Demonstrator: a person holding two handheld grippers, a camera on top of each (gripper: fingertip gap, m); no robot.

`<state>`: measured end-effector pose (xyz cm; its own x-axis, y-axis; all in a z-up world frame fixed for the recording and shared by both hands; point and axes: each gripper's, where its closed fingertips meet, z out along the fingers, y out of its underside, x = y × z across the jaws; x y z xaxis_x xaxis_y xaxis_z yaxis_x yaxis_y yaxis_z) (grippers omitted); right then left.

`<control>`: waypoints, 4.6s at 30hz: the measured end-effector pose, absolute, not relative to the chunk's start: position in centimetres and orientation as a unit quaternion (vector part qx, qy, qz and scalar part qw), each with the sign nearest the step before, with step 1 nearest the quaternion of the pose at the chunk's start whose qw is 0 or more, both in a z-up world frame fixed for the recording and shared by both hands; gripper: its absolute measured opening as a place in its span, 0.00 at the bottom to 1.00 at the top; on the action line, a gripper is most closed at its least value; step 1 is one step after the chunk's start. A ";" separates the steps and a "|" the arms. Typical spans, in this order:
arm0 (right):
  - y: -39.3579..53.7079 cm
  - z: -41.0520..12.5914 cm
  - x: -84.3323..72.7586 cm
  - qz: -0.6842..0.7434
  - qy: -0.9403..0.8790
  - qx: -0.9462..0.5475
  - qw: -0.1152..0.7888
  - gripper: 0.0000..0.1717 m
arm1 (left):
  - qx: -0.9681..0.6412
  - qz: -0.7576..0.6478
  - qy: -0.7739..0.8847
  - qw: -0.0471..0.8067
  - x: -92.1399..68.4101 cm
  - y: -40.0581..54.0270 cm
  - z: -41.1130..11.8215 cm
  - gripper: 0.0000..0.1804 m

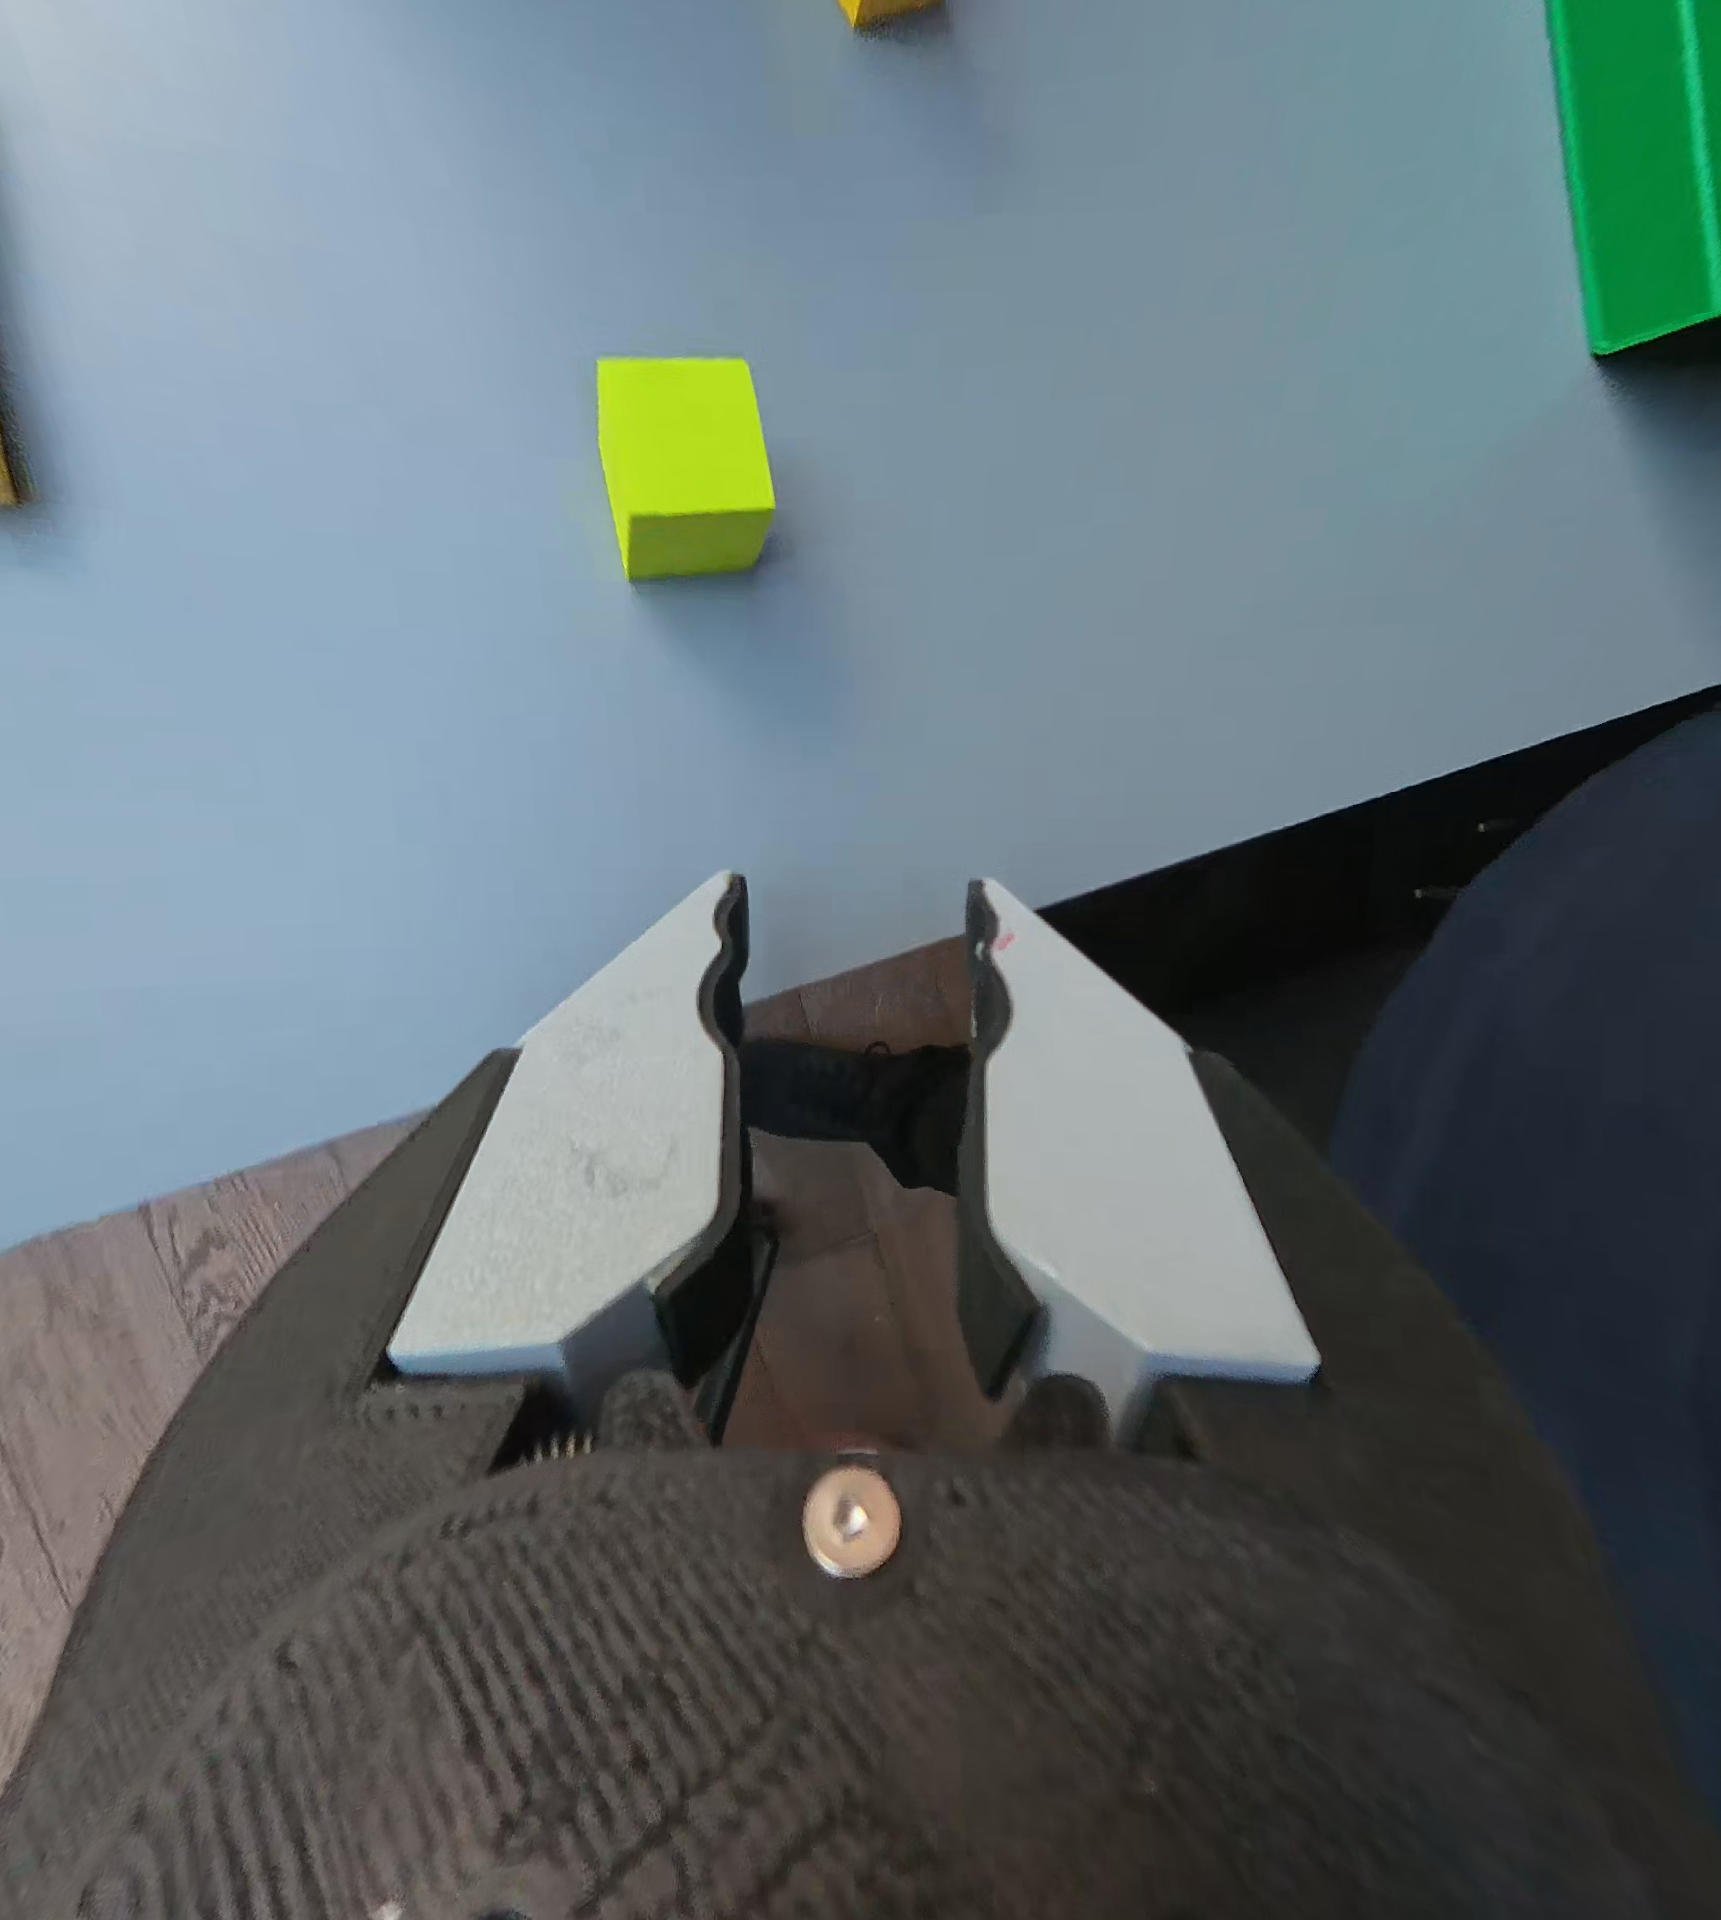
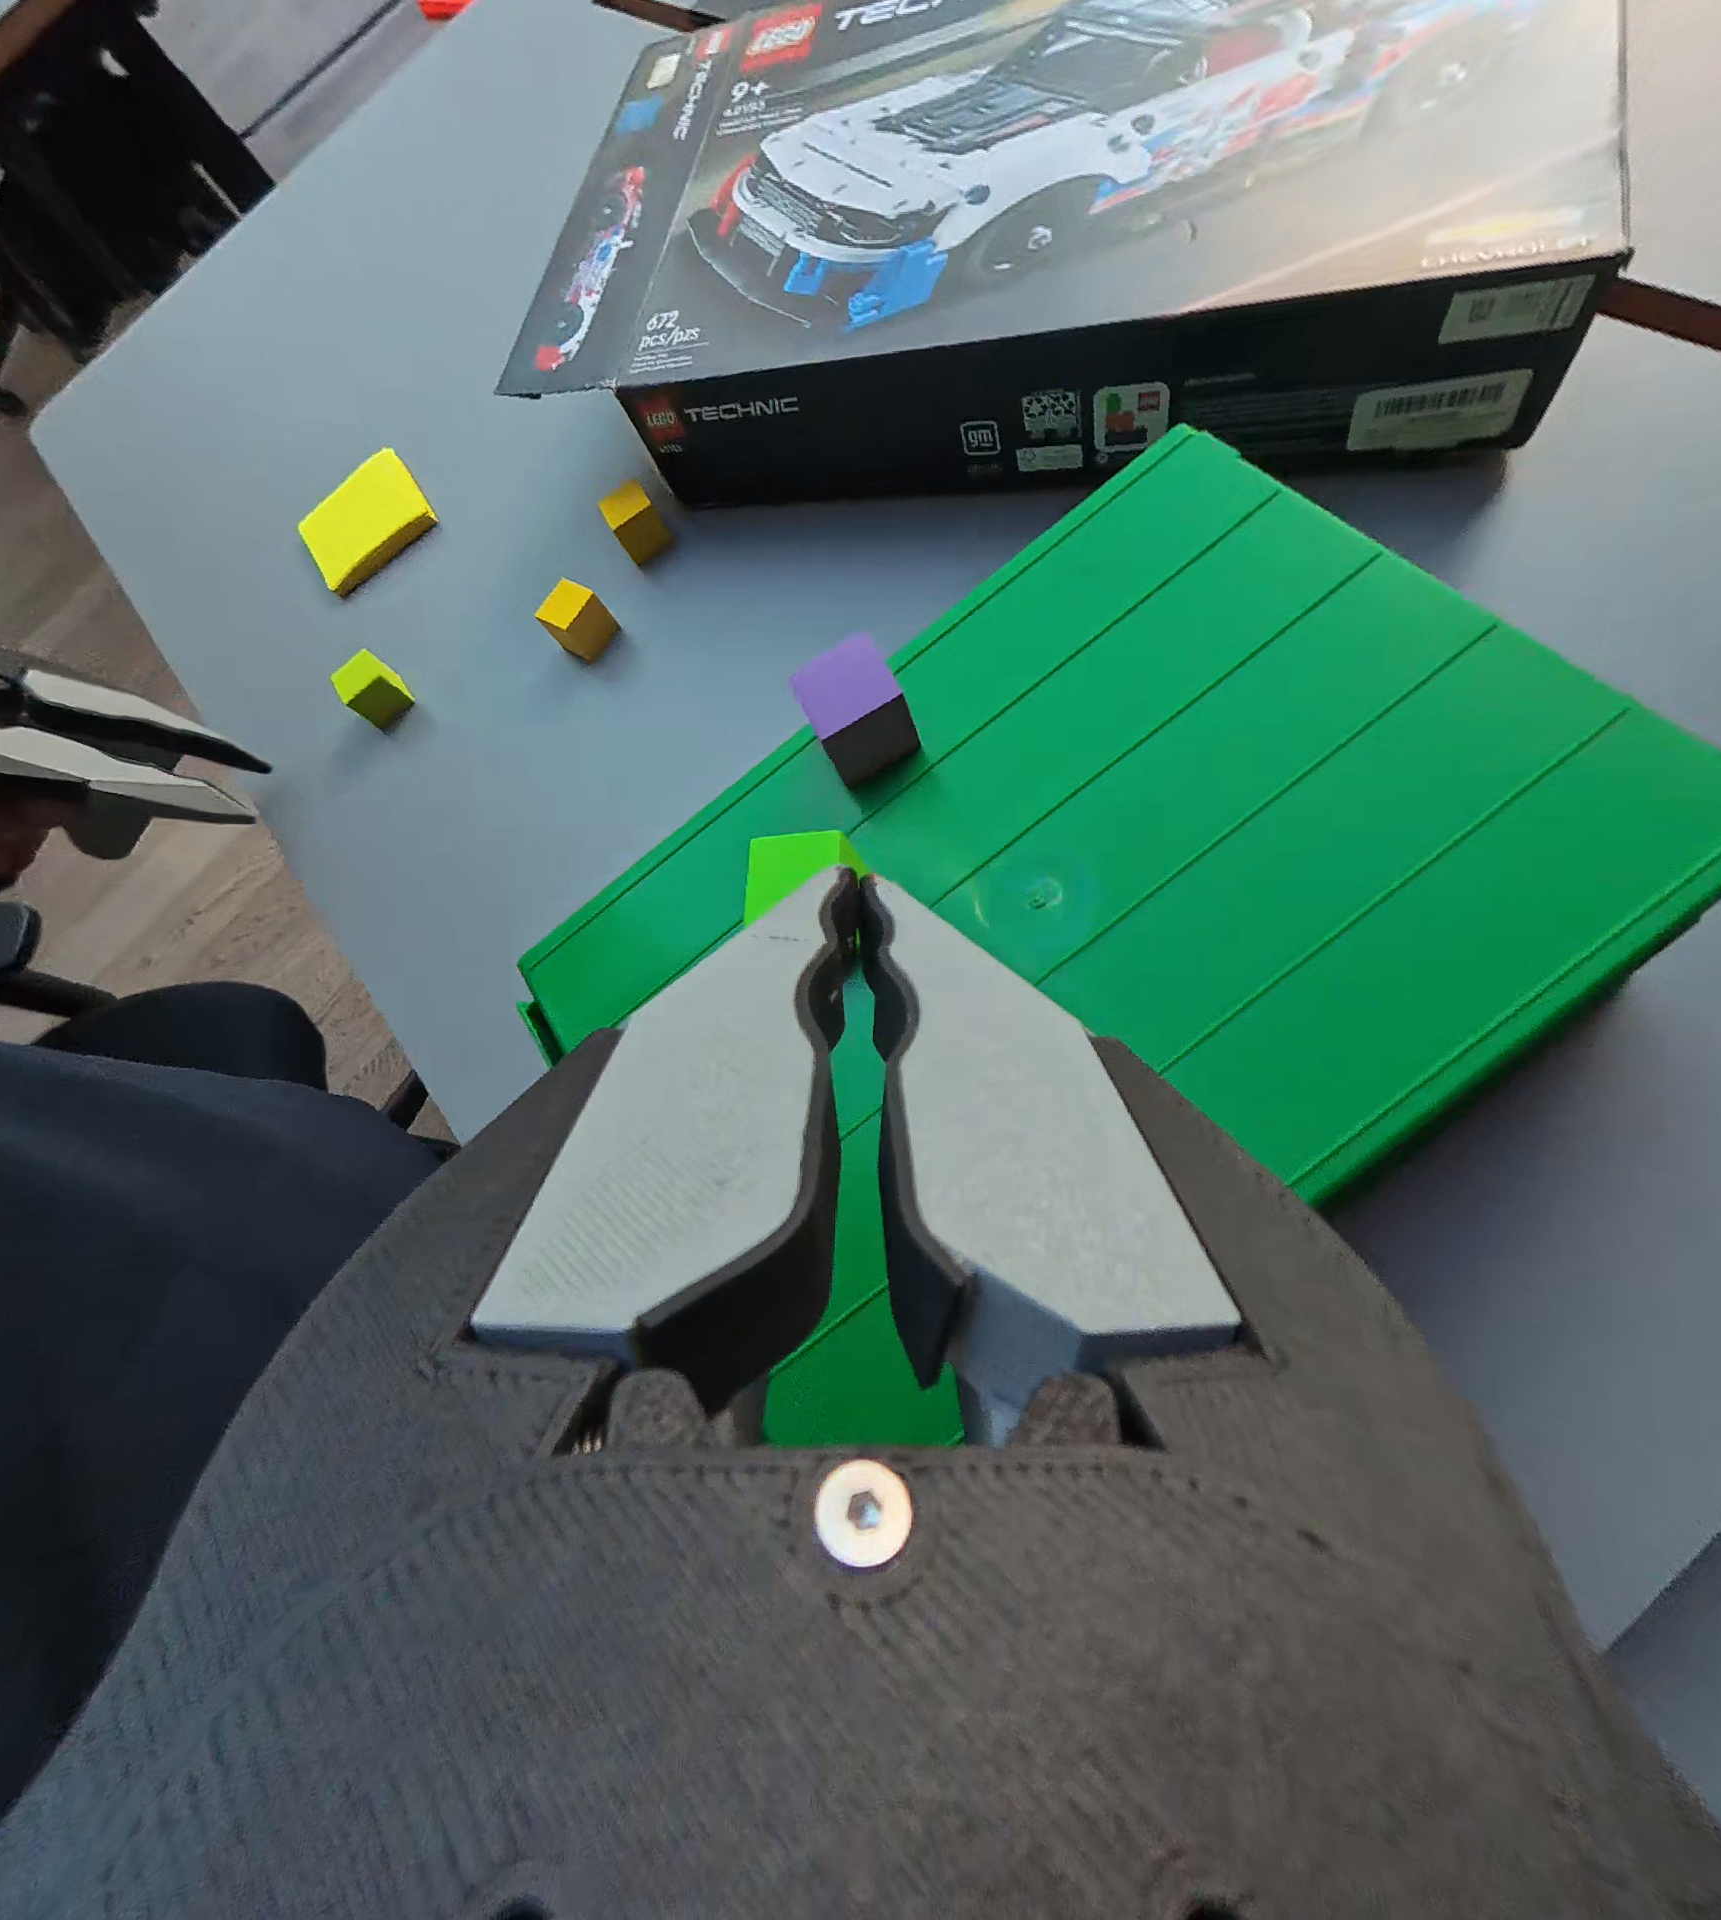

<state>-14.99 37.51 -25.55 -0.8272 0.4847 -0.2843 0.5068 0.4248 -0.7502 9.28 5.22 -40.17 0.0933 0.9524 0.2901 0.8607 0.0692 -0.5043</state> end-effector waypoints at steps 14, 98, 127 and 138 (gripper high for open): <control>35.3 -29.7 -16.6 -0.401 0.904 0.146 0.035 0.00 | -0.681 0.054 -0.714 0.154 14.2 9.0 -39.6 0.16; 34.5 -24.6 -11.8 -0.392 0.794 0.451 -0.112 0.00 | -0.811 0.091 -0.516 0.258 4.1 -0.7 -42.0 0.00; 36.5 -28.3 -12.4 -0.282 0.818 0.476 -0.161 0.00 | -0.806 0.074 -0.522 0.268 4.1 -0.7 -42.0 0.00; 36.7 -28.7 -12.3 -0.293 0.812 0.487 -0.135 0.12 | -0.804 0.073 -0.525 0.269 4.1 -0.7 -42.0 0.00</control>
